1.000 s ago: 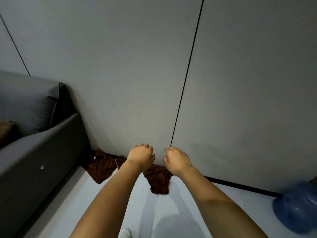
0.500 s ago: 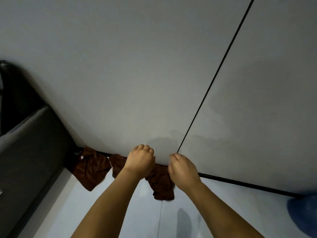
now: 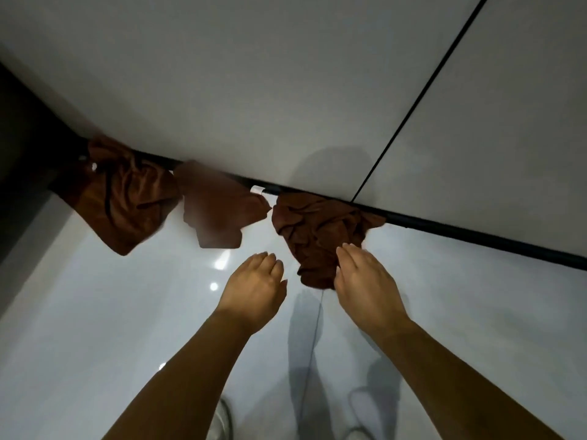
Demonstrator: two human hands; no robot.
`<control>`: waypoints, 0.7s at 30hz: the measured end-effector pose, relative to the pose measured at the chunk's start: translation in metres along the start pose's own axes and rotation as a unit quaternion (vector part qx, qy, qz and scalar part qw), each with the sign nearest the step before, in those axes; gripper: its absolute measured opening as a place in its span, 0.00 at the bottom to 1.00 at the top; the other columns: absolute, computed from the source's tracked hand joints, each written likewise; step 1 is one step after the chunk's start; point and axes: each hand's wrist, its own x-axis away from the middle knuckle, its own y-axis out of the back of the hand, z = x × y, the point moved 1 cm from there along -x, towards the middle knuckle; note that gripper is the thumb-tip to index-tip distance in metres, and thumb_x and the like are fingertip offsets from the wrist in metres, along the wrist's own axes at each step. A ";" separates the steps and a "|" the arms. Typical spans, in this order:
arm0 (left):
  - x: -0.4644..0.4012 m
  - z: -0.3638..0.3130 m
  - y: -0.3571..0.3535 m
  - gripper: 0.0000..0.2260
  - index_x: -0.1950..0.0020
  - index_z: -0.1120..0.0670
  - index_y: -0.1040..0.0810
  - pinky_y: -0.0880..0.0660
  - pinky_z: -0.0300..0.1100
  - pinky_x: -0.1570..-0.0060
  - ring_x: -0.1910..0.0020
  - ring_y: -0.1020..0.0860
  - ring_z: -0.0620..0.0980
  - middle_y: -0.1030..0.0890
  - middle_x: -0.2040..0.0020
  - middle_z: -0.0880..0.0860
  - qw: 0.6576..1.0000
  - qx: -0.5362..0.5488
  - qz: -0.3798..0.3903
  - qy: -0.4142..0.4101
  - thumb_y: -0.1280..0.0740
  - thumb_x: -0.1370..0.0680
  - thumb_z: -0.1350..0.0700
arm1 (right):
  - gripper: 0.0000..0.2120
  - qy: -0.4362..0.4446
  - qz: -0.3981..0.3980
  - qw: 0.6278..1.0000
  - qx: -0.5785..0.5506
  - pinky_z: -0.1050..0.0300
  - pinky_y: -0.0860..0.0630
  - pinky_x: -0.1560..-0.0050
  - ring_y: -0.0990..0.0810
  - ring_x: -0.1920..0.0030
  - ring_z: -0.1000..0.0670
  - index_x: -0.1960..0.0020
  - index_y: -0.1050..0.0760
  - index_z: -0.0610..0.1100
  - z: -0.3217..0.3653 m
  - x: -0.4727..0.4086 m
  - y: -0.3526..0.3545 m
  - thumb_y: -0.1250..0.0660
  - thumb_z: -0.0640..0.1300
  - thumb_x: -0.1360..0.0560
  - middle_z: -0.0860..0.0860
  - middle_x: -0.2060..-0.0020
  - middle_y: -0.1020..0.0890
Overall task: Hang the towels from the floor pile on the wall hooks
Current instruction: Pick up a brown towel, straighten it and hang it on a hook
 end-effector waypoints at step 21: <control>-0.125 0.027 -0.214 0.20 0.28 0.56 0.39 0.41 0.41 0.32 0.32 0.35 0.53 0.33 0.30 0.55 0.999 -0.042 0.009 -0.020 0.49 0.17 0.50 | 0.14 -0.058 -0.144 0.988 -0.010 0.50 0.21 0.57 0.19 0.59 0.40 0.49 0.20 0.34 -0.078 -0.025 -0.263 0.25 0.33 0.35 0.40 0.57 0.18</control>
